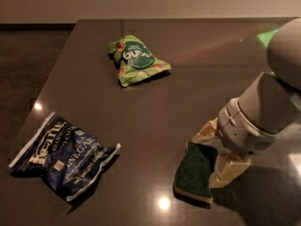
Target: Move sponge near green rice chip bag
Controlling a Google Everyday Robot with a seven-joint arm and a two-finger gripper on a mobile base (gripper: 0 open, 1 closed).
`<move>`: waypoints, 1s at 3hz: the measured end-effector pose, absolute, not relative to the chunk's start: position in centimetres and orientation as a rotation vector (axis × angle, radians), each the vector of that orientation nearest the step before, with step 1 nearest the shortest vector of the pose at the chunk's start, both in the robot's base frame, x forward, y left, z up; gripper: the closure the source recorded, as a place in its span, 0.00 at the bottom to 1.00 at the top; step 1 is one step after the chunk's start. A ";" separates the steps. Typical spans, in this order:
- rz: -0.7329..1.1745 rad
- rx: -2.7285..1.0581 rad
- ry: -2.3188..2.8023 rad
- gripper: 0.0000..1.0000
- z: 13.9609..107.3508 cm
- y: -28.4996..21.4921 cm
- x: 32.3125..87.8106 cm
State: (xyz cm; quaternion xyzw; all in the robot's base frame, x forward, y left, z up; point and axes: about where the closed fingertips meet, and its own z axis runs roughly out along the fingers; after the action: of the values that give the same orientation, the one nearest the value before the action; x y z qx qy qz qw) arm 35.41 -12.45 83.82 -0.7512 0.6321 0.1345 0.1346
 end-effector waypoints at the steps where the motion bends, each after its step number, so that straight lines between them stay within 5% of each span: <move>1: 0.358 -2.128 1.855 0.91 85.6 -12.7 37.1; 3: 0.244 -1.977 1.932 1.00 90.1 -14.0 43.1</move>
Offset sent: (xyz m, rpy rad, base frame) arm 0.0883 -0.0196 0.0730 0.0188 -0.1126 -0.2021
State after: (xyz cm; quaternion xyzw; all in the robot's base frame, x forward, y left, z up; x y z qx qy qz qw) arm 43.12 -13.96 90.07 -0.7005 0.6846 0.0864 0.1822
